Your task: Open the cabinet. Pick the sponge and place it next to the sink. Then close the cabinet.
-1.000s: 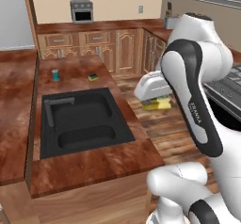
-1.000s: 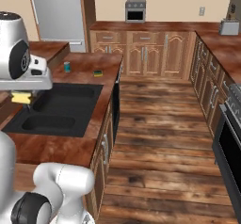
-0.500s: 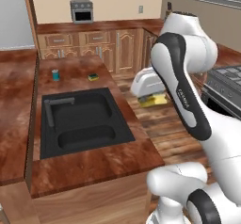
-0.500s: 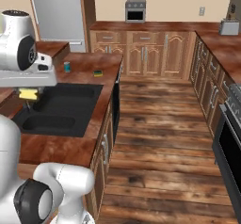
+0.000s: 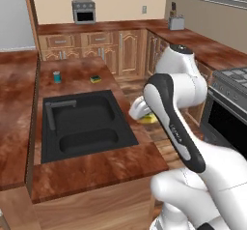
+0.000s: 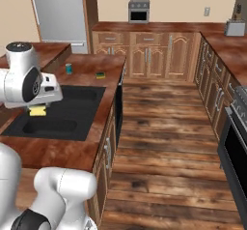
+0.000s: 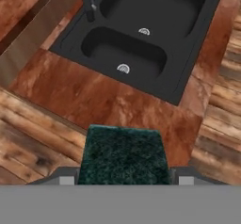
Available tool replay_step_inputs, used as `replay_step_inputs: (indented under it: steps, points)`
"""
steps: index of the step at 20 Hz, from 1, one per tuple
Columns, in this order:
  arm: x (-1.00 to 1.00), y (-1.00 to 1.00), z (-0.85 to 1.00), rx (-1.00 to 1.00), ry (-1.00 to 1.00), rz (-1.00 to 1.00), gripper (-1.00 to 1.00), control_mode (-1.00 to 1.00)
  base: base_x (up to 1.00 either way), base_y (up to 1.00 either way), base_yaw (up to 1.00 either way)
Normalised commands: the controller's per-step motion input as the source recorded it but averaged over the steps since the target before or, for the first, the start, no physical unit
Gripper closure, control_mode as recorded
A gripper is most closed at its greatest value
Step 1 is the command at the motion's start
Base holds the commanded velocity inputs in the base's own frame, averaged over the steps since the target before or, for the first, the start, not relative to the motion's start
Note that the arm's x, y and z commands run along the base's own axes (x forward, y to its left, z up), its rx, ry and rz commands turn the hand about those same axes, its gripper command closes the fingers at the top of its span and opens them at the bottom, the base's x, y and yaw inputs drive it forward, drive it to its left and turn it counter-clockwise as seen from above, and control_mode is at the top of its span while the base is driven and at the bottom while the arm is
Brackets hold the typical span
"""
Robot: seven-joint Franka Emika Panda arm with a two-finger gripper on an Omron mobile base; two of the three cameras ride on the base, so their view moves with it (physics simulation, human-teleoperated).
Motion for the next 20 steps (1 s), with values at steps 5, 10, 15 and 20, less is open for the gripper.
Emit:
replay_step_inputs:
  steps: [5,10,15,20]
  points:
    - [0.0,0.18,-0.39,0.0,0.0,0.14,1.0,-1.0,0.0,0.0,0.0]
    - [0.0,0.11,-0.25,0.0,0.01,0.16,1.0,-1.0,0.0,0.0,0.0]
    - [0.0,0.08,-0.43,0.0,0.0,0.17,1.0,-1.0,0.0,0.0,0.0]
    - [0.0,0.08,-0.49,0.0,0.0,0.15,1.0,-1.0,0.0,0.0,0.0]
